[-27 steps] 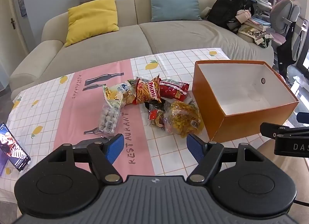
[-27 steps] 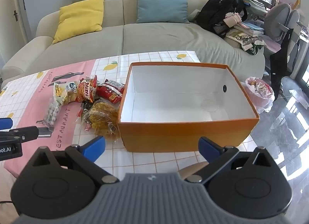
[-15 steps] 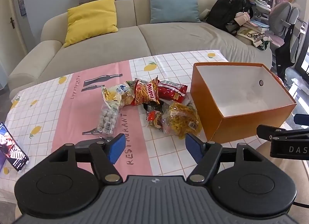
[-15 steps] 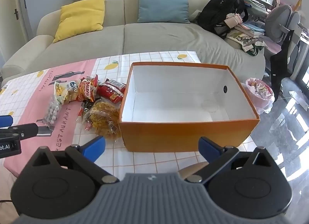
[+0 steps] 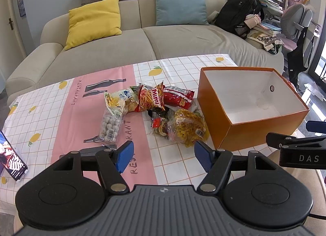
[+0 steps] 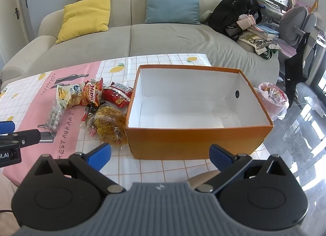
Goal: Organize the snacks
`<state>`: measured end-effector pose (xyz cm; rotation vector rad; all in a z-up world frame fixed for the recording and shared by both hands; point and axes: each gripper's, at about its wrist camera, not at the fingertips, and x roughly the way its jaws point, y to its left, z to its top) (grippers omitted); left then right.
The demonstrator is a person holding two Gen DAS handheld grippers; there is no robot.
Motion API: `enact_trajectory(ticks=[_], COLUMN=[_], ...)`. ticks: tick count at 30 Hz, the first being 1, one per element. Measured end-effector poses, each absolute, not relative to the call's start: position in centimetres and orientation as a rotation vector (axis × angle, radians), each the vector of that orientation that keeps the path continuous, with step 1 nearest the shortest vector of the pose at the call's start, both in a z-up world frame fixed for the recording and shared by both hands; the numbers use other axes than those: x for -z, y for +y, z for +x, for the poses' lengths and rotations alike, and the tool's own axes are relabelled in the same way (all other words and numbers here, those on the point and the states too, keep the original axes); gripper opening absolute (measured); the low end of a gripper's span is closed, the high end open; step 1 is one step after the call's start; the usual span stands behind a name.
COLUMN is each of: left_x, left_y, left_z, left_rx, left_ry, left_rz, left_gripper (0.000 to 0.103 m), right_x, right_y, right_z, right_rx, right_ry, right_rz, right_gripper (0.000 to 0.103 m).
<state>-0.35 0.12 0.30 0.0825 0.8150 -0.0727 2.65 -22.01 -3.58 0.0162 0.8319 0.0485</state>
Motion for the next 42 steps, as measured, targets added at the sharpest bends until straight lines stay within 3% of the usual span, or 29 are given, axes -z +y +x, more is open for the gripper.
enact_trajectory(ticks=[42], left_x=[-0.15], left_y=[-0.01], left_z=[-0.51], left_rx=[0.076], left_ry=[0.817], left_rz=[0.079], left_gripper=[0.08], right_x=[3.51], right_y=[-21.43], right_z=[2.51], right_rx=[-0.054], right_ry=[0.834], right_rz=[-0.007], right_gripper=[0.1])
